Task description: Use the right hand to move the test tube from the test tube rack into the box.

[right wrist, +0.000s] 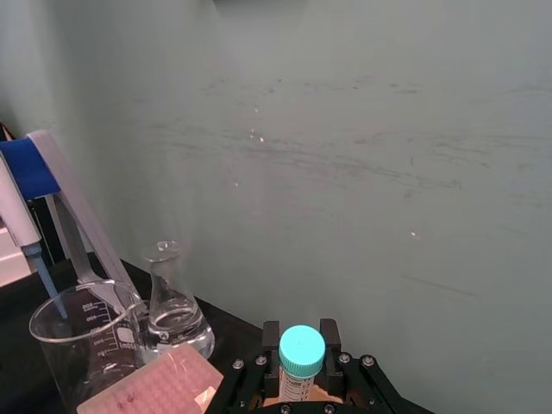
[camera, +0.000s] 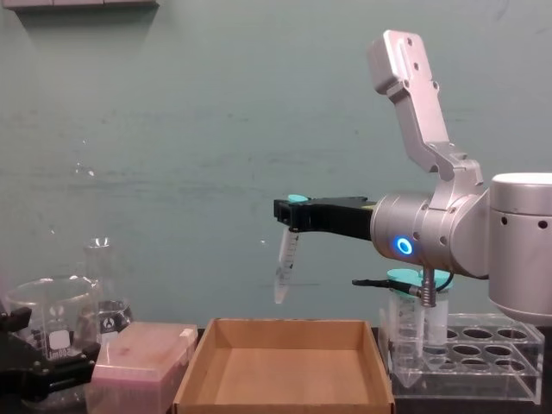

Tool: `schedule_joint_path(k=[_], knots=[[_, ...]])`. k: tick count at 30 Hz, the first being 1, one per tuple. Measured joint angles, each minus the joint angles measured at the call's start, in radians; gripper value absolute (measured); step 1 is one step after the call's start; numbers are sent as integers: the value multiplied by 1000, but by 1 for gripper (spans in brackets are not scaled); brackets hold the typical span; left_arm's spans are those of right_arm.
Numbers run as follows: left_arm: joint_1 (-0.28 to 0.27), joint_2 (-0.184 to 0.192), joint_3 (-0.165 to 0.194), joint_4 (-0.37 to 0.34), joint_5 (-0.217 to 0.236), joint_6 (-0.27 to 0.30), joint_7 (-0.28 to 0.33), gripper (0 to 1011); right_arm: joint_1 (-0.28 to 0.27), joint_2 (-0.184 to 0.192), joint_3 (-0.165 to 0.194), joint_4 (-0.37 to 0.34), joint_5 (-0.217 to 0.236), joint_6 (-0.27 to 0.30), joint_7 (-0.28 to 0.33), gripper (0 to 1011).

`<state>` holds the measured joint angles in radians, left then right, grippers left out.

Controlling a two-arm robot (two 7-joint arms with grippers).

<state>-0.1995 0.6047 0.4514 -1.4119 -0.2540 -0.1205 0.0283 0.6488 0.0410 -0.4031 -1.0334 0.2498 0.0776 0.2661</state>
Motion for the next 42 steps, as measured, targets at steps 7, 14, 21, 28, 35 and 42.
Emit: schedule_joint_path(k=[7,14,21,28,35,42], knots=[[0,0,0,0,0,0,0,1000,-2,2,1,-4,1,-3,2,470],[0,0,0,0,0,0,0,1000,-3,3,1,-6,3,-4,3,687],[0,0,0,0,0,0,0,1000,-3,3,2,-7,4,-5,3,894],[0,0,0,0,0,0,0,1000,-4,4,2,-8,4,-6,4,1000],[0,0,0,0,0,0,0,1000,-4,4,2,-9,4,-6,4,1000],[0,0,0,0,0,0,0,1000,-57,34,21,-105,1,-62,18,1000]])
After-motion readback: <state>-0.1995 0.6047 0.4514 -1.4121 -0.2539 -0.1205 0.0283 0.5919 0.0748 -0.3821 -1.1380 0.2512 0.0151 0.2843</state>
